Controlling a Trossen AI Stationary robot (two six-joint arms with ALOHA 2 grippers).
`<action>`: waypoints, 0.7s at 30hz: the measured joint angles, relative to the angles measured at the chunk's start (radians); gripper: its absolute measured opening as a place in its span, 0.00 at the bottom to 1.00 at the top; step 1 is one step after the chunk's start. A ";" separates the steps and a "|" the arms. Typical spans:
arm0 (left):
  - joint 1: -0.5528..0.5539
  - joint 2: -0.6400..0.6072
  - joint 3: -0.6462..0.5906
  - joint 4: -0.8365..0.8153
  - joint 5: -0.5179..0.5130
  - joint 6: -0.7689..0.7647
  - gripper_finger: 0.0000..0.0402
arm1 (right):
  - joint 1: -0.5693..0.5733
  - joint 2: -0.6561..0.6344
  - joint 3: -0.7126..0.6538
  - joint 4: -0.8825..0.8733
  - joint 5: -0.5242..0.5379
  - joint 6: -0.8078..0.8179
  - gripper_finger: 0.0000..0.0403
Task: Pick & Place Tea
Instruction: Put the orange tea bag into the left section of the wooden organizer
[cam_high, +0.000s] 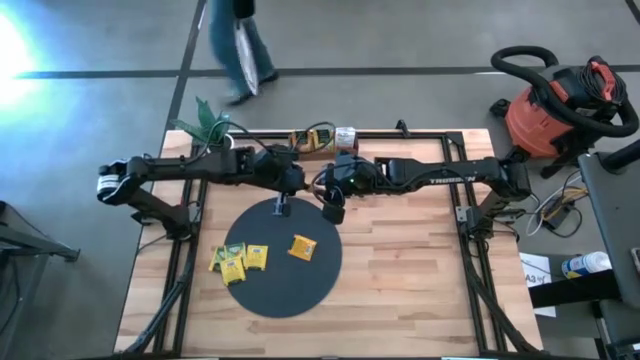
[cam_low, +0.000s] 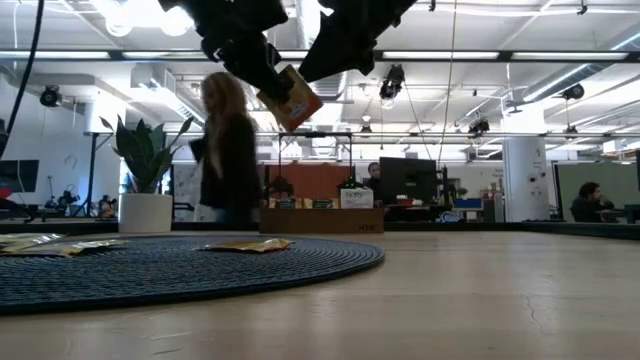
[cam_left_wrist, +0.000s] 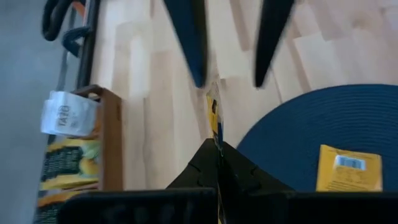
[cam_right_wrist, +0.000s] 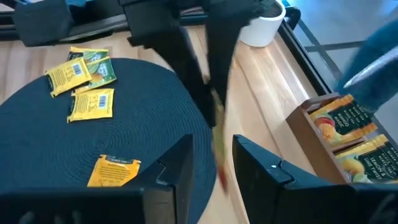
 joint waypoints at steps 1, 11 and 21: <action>0.000 0.003 0.013 -0.008 -0.009 0.009 0.00 | 0.000 0.000 0.000 0.000 0.000 0.000 0.27; 0.001 0.015 0.120 -0.062 -0.015 0.016 0.00 | 0.000 -0.001 0.001 0.005 0.000 0.005 0.25; -0.008 0.016 0.117 -0.200 -0.004 0.008 0.00 | -0.005 0.001 0.000 -0.007 0.033 0.016 0.18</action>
